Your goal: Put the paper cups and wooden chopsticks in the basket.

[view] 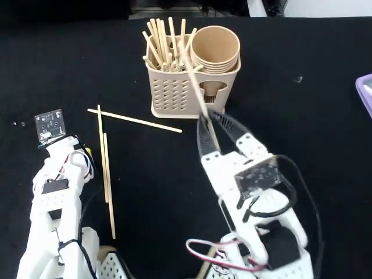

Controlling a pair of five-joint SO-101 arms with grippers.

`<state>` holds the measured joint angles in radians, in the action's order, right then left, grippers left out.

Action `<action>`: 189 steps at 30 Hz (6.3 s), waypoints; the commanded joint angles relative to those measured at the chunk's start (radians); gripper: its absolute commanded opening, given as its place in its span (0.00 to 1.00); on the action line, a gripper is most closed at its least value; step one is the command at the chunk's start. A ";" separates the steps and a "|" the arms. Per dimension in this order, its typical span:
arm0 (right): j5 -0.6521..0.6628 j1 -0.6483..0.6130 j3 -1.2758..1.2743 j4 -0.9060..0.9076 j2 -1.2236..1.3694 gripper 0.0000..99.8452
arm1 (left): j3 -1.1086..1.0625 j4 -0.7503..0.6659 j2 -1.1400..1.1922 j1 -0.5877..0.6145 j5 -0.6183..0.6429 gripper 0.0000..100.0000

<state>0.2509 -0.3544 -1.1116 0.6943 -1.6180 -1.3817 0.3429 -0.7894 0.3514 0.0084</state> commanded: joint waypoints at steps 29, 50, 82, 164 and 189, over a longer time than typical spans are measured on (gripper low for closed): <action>-0.169 0.008 0.556 -1.059 1.291 0.01 | 0.005 -0.018 0.003 -0.005 -0.009 0.13; -0.176 0.000 0.656 -0.356 0.928 0.13 | 0.005 -0.018 0.003 -0.005 -0.009 0.13; -0.101 -0.058 -0.254 -0.109 0.598 0.13 | 0.479 0.565 0.161 -0.143 -0.064 0.26; -0.098 -0.058 -0.292 -0.155 0.591 0.13 | 1.110 0.516 0.075 -0.156 -0.057 0.03; -0.098 -0.058 -0.295 -0.157 0.591 0.13 | 0.886 0.209 -0.130 -0.306 -0.058 0.03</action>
<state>0.1450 -0.4020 -1.4124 0.5623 -0.9981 -0.5071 0.7327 -0.8585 0.1197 -0.0529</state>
